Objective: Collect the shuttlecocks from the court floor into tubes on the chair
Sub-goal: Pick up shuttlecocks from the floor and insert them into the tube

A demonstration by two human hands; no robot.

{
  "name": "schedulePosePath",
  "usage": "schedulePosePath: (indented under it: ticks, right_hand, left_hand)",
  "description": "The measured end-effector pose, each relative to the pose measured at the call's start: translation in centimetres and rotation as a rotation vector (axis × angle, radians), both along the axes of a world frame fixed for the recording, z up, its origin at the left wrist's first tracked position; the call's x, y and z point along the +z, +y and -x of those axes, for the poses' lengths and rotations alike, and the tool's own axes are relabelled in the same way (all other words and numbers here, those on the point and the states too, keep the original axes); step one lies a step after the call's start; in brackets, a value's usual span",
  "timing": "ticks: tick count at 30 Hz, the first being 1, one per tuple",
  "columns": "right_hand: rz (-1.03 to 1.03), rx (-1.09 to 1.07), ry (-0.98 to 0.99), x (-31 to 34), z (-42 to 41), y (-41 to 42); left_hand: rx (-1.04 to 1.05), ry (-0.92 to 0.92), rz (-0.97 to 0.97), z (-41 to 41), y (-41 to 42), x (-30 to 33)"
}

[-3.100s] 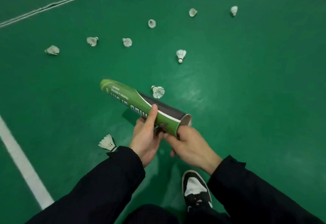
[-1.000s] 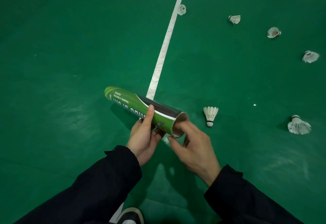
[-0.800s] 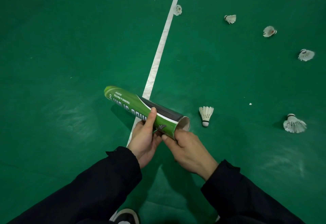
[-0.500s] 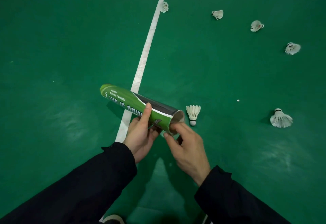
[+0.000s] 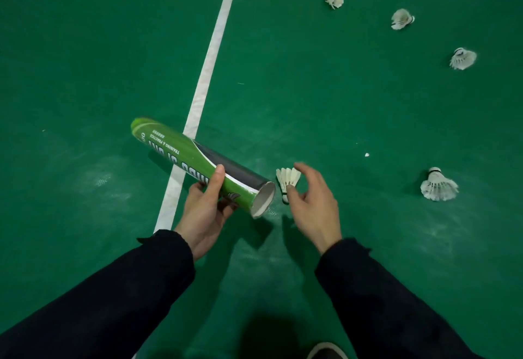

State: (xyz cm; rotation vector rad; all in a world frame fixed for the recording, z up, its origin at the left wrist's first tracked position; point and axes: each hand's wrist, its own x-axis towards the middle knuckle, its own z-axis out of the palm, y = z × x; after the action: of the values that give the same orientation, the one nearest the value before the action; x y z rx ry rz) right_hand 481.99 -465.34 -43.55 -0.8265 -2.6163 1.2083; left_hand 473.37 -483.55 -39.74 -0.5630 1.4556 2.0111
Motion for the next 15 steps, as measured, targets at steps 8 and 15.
schedulePosePath:
  ticks: [8,15]
  right_hand:
    - [0.036,0.09,-0.19,-3.5,2.4,2.1]
    - [0.451,-0.142,0.583,3.0,-5.4,-1.7]
  left_hand:
    - [0.022,-0.031,0.015,0.4,0.4,-0.8]
    - [0.052,-0.052,0.016,-0.6,2.4,-0.7]
